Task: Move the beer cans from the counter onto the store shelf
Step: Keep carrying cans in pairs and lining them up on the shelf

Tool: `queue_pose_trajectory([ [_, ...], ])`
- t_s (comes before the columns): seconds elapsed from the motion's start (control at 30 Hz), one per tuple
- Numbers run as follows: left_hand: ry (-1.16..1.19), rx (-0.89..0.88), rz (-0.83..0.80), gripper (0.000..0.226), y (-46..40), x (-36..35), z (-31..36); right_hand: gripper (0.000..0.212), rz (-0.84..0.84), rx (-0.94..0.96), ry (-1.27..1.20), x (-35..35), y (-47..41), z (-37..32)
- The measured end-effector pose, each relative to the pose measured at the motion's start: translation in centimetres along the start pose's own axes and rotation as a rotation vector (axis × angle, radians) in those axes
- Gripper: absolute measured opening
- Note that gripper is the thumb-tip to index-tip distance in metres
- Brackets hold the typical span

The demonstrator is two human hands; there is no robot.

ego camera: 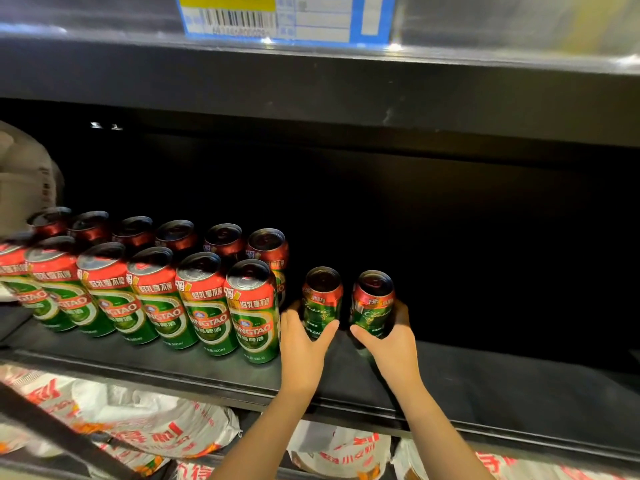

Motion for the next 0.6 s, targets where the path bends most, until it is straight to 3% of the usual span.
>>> queue_pose_trajectory([
  [0.2,-0.077,-0.089,-0.026,0.032,0.2,0.0,0.6,0.06,-0.033,-0.02,0.021,-0.1,0.2,-0.1],
  [0.6,-0.053,0.028,0.028,0.068,-0.9,-0.4,-0.2,0.077,0.002,-0.013,-0.027,-0.2,0.0,0.3],
])
Point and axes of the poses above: each hand's wrist, its own y-axis away from the middle knuckle, its own x-axis out of the back of the hand, z = x × y, the point moved 1 cm from there along -y, towards the middle knuckle, and after that the axes turned 6 degrees about -y, right-handed, at the moved point
